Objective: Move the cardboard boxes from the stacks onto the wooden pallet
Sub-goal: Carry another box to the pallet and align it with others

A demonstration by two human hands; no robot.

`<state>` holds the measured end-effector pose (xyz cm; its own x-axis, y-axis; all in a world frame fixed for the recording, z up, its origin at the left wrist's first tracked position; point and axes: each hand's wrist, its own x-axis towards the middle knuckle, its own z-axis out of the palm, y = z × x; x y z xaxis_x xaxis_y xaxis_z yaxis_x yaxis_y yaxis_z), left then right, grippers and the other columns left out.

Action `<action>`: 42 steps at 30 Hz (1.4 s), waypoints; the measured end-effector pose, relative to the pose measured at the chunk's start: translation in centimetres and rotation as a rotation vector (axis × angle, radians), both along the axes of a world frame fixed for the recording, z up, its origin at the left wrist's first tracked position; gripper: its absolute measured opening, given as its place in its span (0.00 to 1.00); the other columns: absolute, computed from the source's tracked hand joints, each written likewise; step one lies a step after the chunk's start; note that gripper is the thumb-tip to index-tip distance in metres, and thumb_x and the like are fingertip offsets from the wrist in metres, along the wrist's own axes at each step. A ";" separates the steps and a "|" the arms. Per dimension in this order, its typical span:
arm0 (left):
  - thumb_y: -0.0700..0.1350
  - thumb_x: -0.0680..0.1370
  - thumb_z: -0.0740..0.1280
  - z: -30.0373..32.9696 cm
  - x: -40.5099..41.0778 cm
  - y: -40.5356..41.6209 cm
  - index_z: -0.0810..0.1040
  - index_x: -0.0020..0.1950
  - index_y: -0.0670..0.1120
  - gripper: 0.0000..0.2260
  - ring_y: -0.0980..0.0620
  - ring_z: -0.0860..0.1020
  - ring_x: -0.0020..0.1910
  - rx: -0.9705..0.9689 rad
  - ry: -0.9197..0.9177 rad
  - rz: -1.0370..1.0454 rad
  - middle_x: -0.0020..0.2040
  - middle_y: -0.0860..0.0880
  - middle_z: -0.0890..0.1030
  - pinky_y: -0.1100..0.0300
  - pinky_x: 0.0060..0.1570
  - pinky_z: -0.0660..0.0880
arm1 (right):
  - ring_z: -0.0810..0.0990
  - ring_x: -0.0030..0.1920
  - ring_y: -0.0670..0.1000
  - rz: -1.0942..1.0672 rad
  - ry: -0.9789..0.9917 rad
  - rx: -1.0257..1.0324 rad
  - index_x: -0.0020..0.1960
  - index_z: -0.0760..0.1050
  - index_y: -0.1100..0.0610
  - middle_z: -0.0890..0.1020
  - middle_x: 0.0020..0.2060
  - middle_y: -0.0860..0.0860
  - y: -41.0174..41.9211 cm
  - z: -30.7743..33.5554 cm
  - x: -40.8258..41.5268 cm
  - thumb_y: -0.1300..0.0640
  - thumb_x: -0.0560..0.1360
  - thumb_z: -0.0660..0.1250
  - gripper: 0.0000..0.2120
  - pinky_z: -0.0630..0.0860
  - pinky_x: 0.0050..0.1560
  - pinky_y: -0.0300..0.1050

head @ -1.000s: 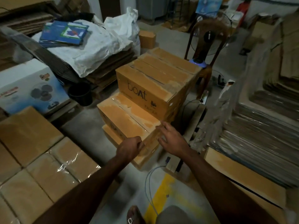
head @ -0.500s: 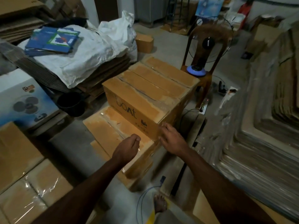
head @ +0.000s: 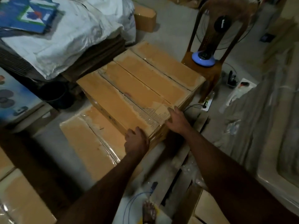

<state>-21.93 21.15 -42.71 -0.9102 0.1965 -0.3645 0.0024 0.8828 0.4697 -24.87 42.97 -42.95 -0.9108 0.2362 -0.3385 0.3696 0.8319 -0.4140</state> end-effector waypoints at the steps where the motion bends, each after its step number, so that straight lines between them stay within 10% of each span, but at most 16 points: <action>1: 0.58 0.76 0.70 -0.6 -0.1 0.1 0.62 0.69 0.47 0.29 0.35 0.73 0.61 0.017 -0.060 0.049 0.66 0.38 0.65 0.41 0.55 0.79 | 0.52 0.78 0.62 -0.016 -0.012 -0.017 0.79 0.55 0.53 0.50 0.80 0.57 0.5 -0.4 -0.8 0.49 0.77 0.66 0.35 0.60 0.74 0.61; 7: 0.57 0.73 0.67 -4.0 -0.5 0.5 0.47 0.76 0.46 0.40 0.34 0.78 0.58 0.269 -0.307 0.175 0.65 0.35 0.75 0.44 0.57 0.78 | 0.56 0.77 0.62 -0.106 -0.053 -0.051 0.78 0.58 0.54 0.51 0.79 0.56 1.3 -2.5 -2.9 0.49 0.78 0.66 0.32 0.63 0.73 0.54; 11: 0.41 0.79 0.69 -2.0 -0.3 1.2 0.48 0.77 0.37 0.35 0.53 0.65 0.65 0.420 -0.315 0.287 0.64 0.49 0.64 0.67 0.59 0.64 | 0.61 0.73 0.62 -0.195 0.012 -0.060 0.75 0.63 0.55 0.59 0.75 0.58 0.6 -2.7 -3.0 0.48 0.77 0.67 0.30 0.66 0.70 0.52; 16: 0.45 0.80 0.69 -0.1 -0.3 -1.4 0.43 0.80 0.39 0.40 0.42 0.68 0.70 0.538 -0.317 0.487 0.78 0.39 0.60 0.59 0.61 0.68 | 0.63 0.72 0.61 -0.386 0.084 -0.146 0.74 0.64 0.57 0.65 0.71 0.60 -1.2 -0.3 -3.9 0.43 0.77 0.66 0.32 0.67 0.67 0.53; 26: 0.71 0.62 0.60 3.3 -2.7 -12.9 0.74 0.61 0.40 0.41 0.39 0.81 0.49 0.591 -0.136 0.942 0.51 0.43 0.81 0.39 0.55 0.80 | 0.67 0.66 0.62 -0.372 0.163 -0.434 0.61 0.69 0.56 0.68 0.65 0.57 -11.5 3.0 -1.4 0.44 0.76 0.67 0.21 0.73 0.57 0.56; 34: 0.48 0.82 0.61 4.5 2.3 -14.7 0.73 0.60 0.38 0.14 0.49 0.75 0.39 0.697 -0.352 0.954 0.48 0.44 0.77 0.63 0.27 0.72 | 0.71 0.55 0.53 -0.490 -0.031 -0.814 0.68 0.60 0.56 0.68 0.58 0.51 -13.9 0.1 4.9 0.49 0.78 0.68 0.26 0.71 0.49 0.49; 42: 0.44 0.82 0.64 0.9 5.1 -15.5 0.70 0.63 0.40 0.12 0.45 0.74 0.51 0.618 -0.479 0.953 0.53 0.42 0.76 0.59 0.35 0.67 | 0.81 0.52 0.57 -0.488 -0.161 -0.848 0.60 0.68 0.56 0.79 0.59 0.60 -12.7 -4.5 7.7 0.54 0.77 0.69 0.15 0.80 0.45 0.52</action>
